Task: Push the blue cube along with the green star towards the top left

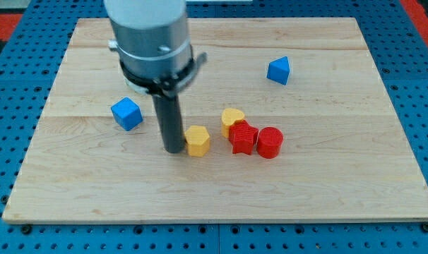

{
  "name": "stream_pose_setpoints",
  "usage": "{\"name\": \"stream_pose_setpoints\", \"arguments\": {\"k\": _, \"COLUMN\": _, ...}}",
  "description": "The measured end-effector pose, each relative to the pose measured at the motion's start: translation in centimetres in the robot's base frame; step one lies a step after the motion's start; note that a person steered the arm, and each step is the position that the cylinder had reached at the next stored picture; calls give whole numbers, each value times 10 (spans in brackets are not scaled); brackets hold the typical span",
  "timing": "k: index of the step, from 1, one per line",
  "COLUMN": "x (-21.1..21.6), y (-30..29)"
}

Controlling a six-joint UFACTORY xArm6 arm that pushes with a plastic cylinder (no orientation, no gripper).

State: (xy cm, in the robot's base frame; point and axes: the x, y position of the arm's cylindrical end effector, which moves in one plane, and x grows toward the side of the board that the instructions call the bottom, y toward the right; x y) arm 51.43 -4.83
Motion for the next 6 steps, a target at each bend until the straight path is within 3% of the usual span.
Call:
{"name": "stream_pose_setpoints", "arguments": {"k": 1, "x": -14, "y": 52}}
{"name": "stream_pose_setpoints", "arguments": {"k": 3, "x": -22, "y": -111}}
{"name": "stream_pose_setpoints", "arguments": {"k": 5, "x": -116, "y": -62}}
{"name": "stream_pose_setpoints", "arguments": {"k": 6, "x": -139, "y": -75}}
